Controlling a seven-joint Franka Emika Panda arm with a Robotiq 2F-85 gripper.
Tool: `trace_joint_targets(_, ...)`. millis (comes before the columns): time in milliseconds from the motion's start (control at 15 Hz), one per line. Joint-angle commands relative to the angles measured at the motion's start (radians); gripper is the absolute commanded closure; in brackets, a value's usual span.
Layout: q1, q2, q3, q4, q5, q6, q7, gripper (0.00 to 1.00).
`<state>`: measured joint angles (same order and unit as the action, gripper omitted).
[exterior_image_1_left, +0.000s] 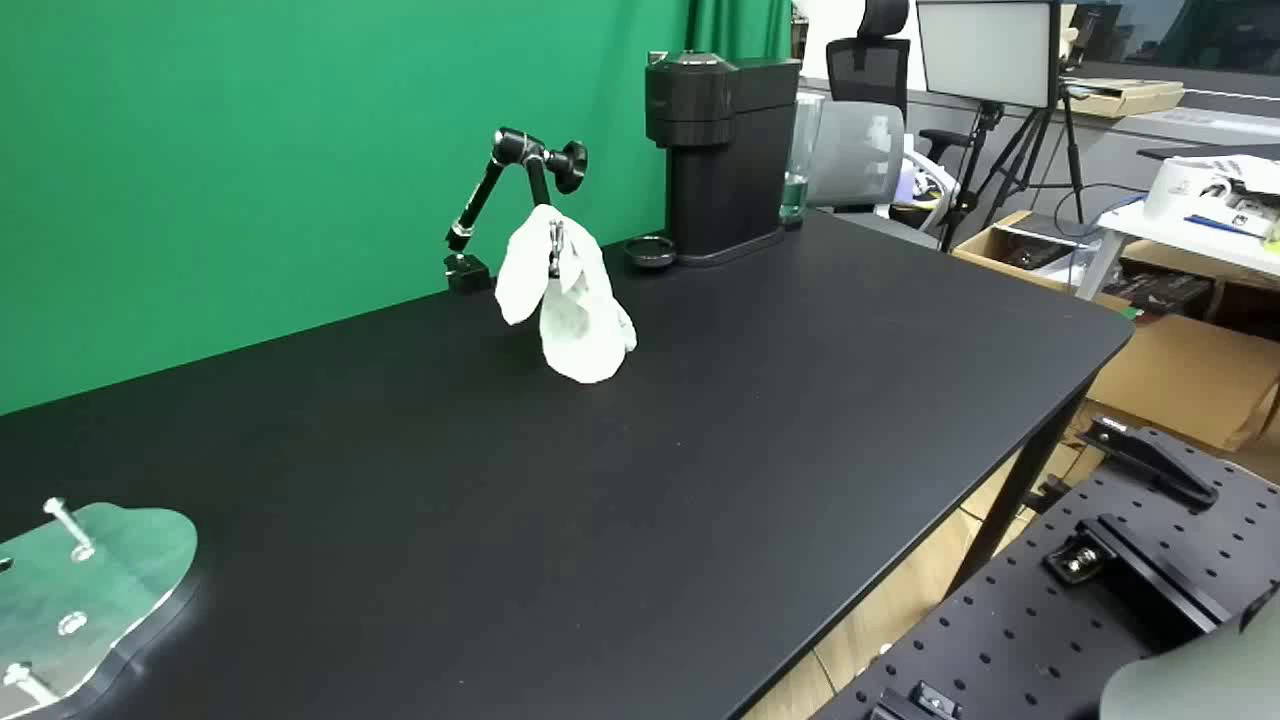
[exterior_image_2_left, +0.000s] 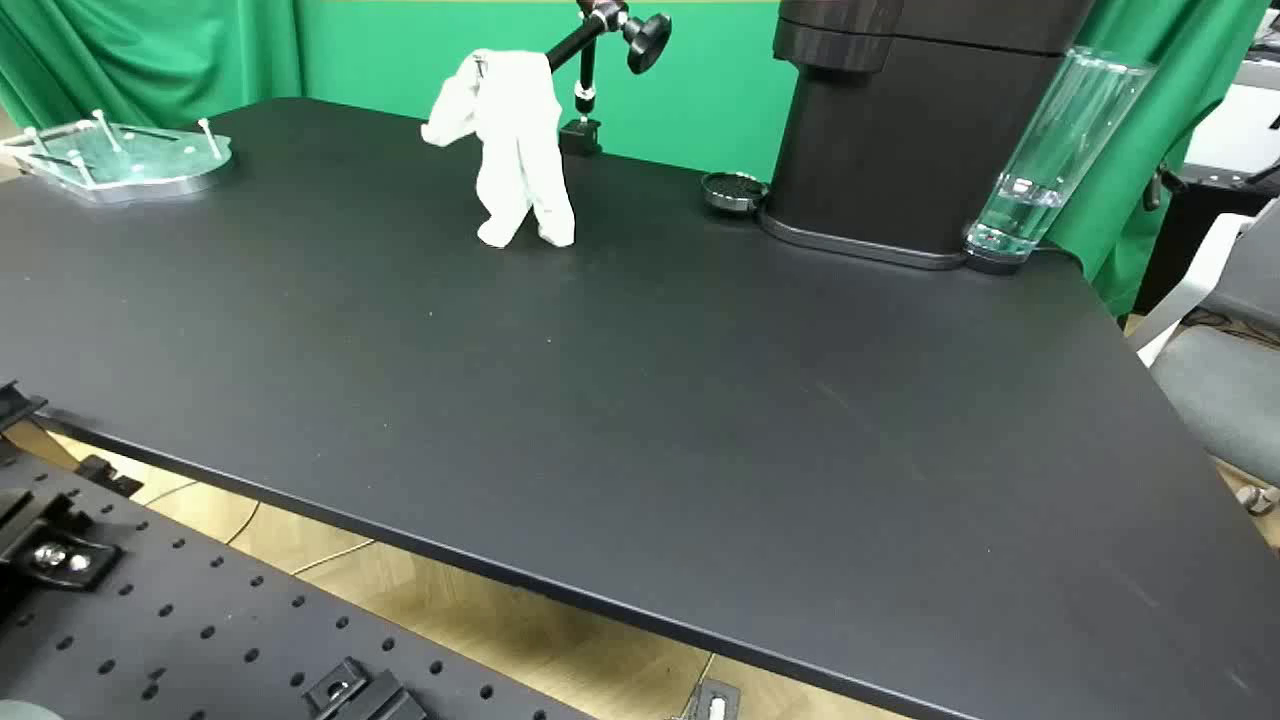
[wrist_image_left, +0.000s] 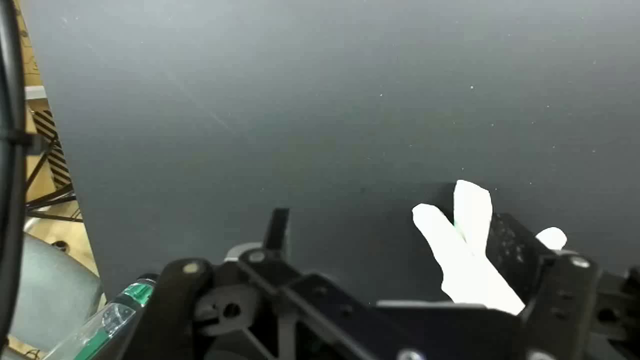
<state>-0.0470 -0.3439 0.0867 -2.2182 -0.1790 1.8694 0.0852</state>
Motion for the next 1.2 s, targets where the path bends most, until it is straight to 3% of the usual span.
trace_joint_targets(0,0.018,0.001,-0.015,0.003,-0.005,-0.002,0.005,0.0)
trace_joint_targets(733,0.018,0.001,-0.015,0.003,-0.005,-0.001,0.005,0.0)
trace_joint_targets(1133,0.072,0.051,-0.057,-0.036,0.002,0.222,-0.296,0.0)
